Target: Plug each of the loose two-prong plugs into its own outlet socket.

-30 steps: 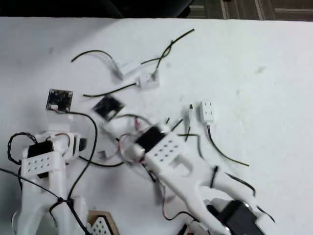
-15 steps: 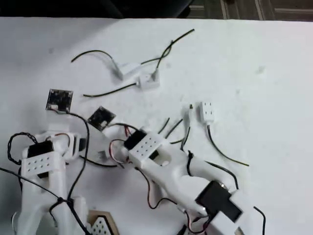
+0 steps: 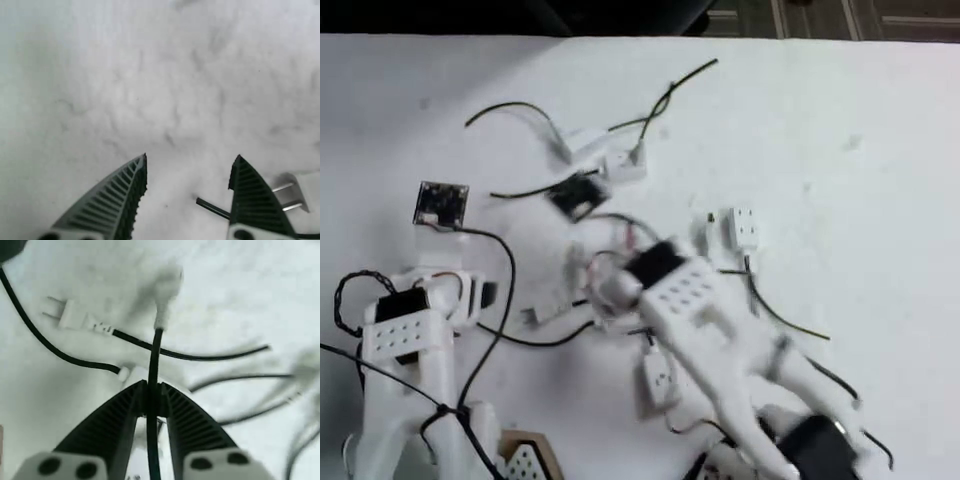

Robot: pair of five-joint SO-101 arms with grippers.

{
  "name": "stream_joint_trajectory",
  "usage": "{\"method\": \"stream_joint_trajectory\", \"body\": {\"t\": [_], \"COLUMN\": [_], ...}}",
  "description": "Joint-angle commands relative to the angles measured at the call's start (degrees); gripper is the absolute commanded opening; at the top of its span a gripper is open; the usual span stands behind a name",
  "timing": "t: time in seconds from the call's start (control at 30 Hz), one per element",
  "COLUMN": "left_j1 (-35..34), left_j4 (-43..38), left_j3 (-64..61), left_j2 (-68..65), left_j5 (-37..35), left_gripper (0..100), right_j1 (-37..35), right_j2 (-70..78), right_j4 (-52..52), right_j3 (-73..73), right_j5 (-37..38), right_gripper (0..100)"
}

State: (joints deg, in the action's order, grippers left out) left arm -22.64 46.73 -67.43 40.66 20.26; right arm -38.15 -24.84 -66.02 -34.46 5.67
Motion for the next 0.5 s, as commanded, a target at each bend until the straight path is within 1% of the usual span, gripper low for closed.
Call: {"method": "stream_joint_trajectory", "body": {"t": [0.0,0.13,0.27,0.33,0.47], "left_j1": [-0.13,-0.13,-0.13,-0.13,-0.13], "left_j4": [-1.14,-1.23,-1.23,-1.23,-1.23], "left_j3": [1.41,1.32,1.32,1.32,1.32], "left_j2": [1.27,1.27,1.19,1.19,1.19], "left_j5": [-0.35,-0.35,-0.35,-0.35,-0.35], "left_gripper": [27,27,27,27,27], "right_j1": [6.02,11.38,15.34,16.22,18.33], "right_j2": [-14.20,-27.21,-37.85,-40.57,-40.04], "right_j4": [-5.76,-10.68,-12.26,-12.26,-14.90], "right_j3": [0.26,0.35,0.44,0.18,0.26], "right_j5": [0.00,0.00,0.09,1.05,6.15], "right_gripper": [1.7,1.7,1.7,1.7,1.8]}}
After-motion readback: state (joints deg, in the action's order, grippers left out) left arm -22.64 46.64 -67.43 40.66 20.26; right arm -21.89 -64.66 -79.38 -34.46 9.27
